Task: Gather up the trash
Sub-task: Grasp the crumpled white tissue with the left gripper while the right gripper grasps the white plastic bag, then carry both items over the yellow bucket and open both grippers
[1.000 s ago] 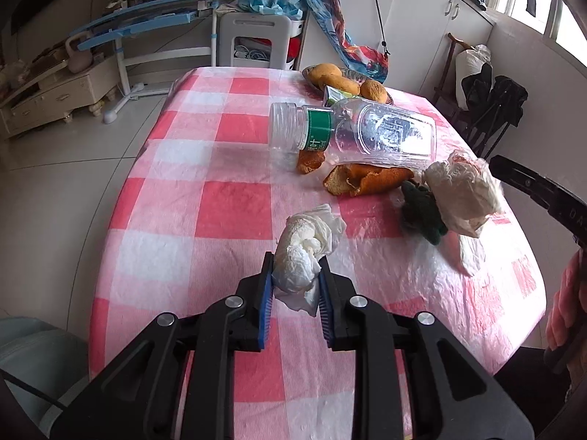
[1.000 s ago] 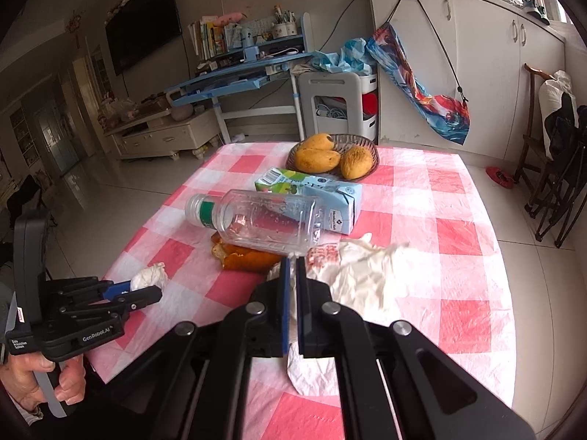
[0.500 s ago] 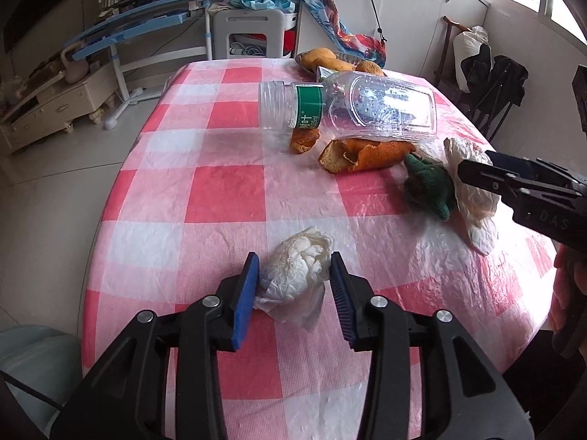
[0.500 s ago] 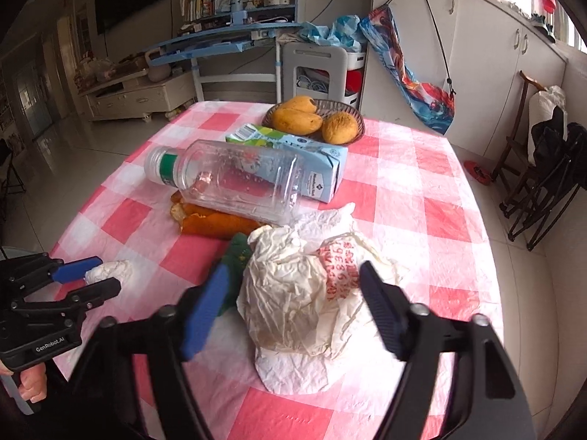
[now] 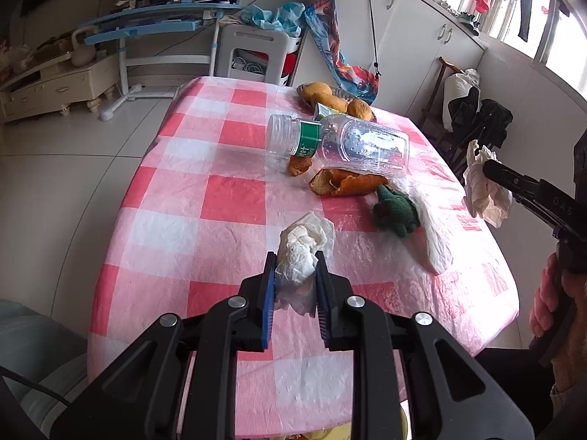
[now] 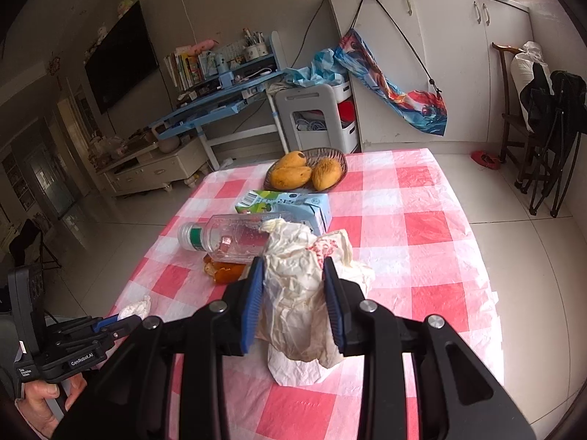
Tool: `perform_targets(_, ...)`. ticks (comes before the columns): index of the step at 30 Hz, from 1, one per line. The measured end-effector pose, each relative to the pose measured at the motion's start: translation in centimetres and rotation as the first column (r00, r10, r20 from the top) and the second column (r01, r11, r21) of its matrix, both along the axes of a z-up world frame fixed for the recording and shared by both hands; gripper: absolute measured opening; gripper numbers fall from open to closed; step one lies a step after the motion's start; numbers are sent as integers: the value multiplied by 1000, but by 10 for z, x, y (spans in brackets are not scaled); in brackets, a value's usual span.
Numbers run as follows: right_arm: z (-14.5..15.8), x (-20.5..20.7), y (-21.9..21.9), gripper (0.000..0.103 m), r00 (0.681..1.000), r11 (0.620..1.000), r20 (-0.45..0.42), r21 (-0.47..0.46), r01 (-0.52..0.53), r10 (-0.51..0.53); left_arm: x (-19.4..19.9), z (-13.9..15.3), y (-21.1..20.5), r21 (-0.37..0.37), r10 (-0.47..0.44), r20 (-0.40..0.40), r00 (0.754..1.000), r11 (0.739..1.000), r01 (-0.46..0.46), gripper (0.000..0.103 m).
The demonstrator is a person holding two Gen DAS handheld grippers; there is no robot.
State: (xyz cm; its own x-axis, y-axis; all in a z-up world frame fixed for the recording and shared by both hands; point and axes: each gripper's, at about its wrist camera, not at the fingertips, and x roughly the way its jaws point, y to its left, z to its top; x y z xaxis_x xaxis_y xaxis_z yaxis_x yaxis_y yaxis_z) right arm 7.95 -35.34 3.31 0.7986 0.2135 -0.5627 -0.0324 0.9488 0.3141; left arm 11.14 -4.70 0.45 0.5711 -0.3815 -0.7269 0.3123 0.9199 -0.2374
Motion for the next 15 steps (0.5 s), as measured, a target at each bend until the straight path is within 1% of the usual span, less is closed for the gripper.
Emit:
perform_targets(2,0,-7,3,33,1000,1000,6,20,-9,9,-9,6,0,-2,1,9,1000,1000,-1,20)
perform_targets(8,-3,-46,30,33,998,998,12,29,-59,58,-41,18,-5,14,-11,33,999,1000,11,20)
perform_targets(15,-16,-97,55,33,995,992,-27,86,-91,93,-79,31,-6,41,-36,54,998,999,33,20)
